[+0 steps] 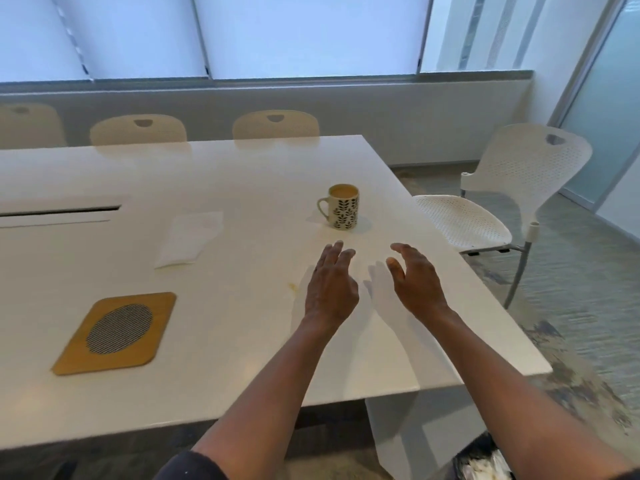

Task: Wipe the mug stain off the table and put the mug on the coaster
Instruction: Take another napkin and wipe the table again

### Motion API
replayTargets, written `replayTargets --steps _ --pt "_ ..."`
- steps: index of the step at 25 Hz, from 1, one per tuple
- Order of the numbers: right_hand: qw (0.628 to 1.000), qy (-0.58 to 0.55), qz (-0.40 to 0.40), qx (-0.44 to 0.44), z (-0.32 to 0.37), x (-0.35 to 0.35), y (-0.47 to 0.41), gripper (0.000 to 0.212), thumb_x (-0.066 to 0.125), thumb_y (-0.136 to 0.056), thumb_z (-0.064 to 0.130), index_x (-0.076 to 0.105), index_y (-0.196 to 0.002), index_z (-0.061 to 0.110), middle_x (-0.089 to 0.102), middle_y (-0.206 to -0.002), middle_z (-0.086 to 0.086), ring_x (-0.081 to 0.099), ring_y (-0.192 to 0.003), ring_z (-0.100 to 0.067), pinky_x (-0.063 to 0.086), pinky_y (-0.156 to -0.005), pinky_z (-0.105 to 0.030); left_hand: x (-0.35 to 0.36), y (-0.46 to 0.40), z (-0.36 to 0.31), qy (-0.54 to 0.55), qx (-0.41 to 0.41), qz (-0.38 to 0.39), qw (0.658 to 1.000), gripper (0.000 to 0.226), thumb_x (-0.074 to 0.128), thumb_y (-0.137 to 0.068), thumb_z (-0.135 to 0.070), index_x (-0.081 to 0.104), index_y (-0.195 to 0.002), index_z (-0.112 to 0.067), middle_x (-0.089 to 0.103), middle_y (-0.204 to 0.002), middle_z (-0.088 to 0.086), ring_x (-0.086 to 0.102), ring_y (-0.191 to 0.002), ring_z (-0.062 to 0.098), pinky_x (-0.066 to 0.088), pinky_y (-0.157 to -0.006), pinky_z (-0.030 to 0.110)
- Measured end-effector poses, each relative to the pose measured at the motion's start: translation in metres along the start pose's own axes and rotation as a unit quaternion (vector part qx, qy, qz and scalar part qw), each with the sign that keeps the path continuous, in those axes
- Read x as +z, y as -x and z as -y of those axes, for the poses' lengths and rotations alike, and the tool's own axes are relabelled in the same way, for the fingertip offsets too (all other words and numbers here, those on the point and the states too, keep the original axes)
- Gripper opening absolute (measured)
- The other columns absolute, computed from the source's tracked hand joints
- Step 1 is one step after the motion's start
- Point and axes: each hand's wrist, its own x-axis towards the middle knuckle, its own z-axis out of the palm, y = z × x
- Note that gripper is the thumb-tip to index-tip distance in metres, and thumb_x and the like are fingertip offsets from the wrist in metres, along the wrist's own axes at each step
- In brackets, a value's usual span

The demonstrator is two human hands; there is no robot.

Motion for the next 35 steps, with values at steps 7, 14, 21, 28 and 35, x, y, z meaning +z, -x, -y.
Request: replayTargets --steps 7,14,21,28,35 --pt "0.998 -0.024 0.056 -0.028 0.088 0.076 -0.002 0.039 0.052 -0.099 0.027 0.052 -0.135 0.012 0.058 -0.137 -0.009 0.051 -0.126 -0.030 0.040 -0.102 -0.037 -0.068 0.013 0.099 -0.030 -0.049 -0.005 0.998 0.055 0.048 -0.090 -0.003 0.045 -0.144 -0.015 0.030 -0.162 0.005 0.018 -0.151 0.019 0.022 -0.122 0.033" --pt "0.991 -0.041 0.119 -0.055 0.157 0.134 -0.016 0.043 0.051 -0.098 0.029 0.049 -0.138 0.013 0.054 -0.141 -0.008 0.048 -0.131 -0.028 0.038 -0.107 -0.039 -0.115 0.016 0.167 -0.066 -0.111 -0.010 0.992 0.056 0.048 -0.091 -0.007 0.042 -0.146 -0.015 0.027 -0.162 0.007 0.018 -0.151 0.022 0.019 -0.122 0.035" --pt "0.978 -0.048 0.185 -0.088 0.197 0.189 -0.053 0.046 0.049 -0.098 0.032 0.045 -0.141 0.016 0.050 -0.145 -0.006 0.046 -0.134 -0.026 0.037 -0.107 -0.039 -0.145 -0.015 0.230 -0.126 -0.179 -0.007 0.976 0.058 0.048 -0.093 -0.013 0.036 -0.150 -0.013 0.023 -0.163 0.011 0.015 -0.152 0.027 0.016 -0.123 0.040" --pt "0.965 -0.046 0.236 -0.108 0.219 0.237 -0.101 0.051 0.049 -0.097 0.036 0.041 -0.145 0.018 0.046 -0.150 -0.003 0.041 -0.138 -0.024 0.036 -0.109 -0.040 -0.146 -0.054 0.272 -0.179 -0.248 0.037 0.952 0.062 0.047 -0.095 -0.049 0.029 -0.153 -0.032 0.013 -0.166 0.002 0.002 -0.153 0.032 0.003 -0.119 0.059" --pt "0.954 -0.023 0.266 -0.139 0.233 0.277 -0.134 0.056 0.052 -0.096 0.035 0.039 -0.147 0.015 0.044 -0.151 -0.005 0.039 -0.138 -0.026 0.033 -0.112 -0.039 -0.131 -0.084 0.289 -0.204 -0.307 0.101 0.924 0.071 0.030 -0.095 -0.068 0.011 -0.157 -0.039 -0.005 -0.168 0.000 -0.012 -0.151 0.038 -0.007 -0.115 0.067"
